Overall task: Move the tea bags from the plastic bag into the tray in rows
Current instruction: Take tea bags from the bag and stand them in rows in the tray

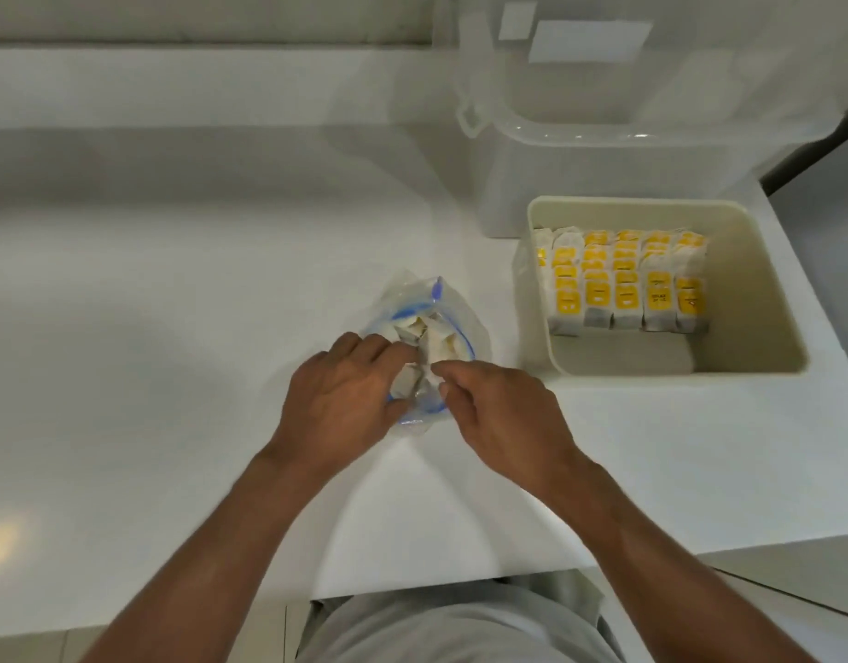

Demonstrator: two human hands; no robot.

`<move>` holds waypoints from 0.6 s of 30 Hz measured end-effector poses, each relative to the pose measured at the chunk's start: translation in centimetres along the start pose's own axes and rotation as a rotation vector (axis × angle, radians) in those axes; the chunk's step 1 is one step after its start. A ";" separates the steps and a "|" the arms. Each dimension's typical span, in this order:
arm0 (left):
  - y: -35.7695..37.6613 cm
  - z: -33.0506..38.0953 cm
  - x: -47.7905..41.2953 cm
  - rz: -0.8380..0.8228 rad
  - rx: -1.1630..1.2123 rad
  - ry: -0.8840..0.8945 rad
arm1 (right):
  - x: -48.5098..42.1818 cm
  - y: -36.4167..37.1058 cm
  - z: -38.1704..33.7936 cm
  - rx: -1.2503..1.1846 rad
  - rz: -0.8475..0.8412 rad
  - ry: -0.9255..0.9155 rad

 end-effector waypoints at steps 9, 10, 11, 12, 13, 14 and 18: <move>0.9 -1.4 1.9 0.001 0.032 -0.043 | 0.4 3.2 1.0 0.133 0.021 0.112; 0.9 -1.5 1.7 0.013 0.038 -0.044 | 0.4 3.2 1.1 0.133 0.022 0.115; 0.8 -1.6 1.5 0.022 0.049 -0.054 | 0.4 3.0 1.0 0.126 0.026 0.110; 0.8 -1.7 1.2 0.024 0.059 -0.066 | 0.3 2.8 0.9 0.109 0.035 0.100; 0.8 -1.7 0.8 0.024 0.066 -0.074 | 0.2 2.6 0.8 0.080 0.045 0.094; 0.7 -1.6 0.5 0.029 0.071 -0.077 | 0.1 2.4 0.6 0.040 0.061 0.091; -0.6 -1.3 -0.5 0.077 0.204 -0.150 | -0.5 1.4 0.5 -0.185 0.104 0.130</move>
Point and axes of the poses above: each hand's wrist, its own x-axis away from the middle knuckle, its own y-axis out of the palm, z = x × y, the point moved 5 cm from there along -x, towards the middle knuckle, and after that the axes turned 3 degrees about -x, right-handed, at the moved point
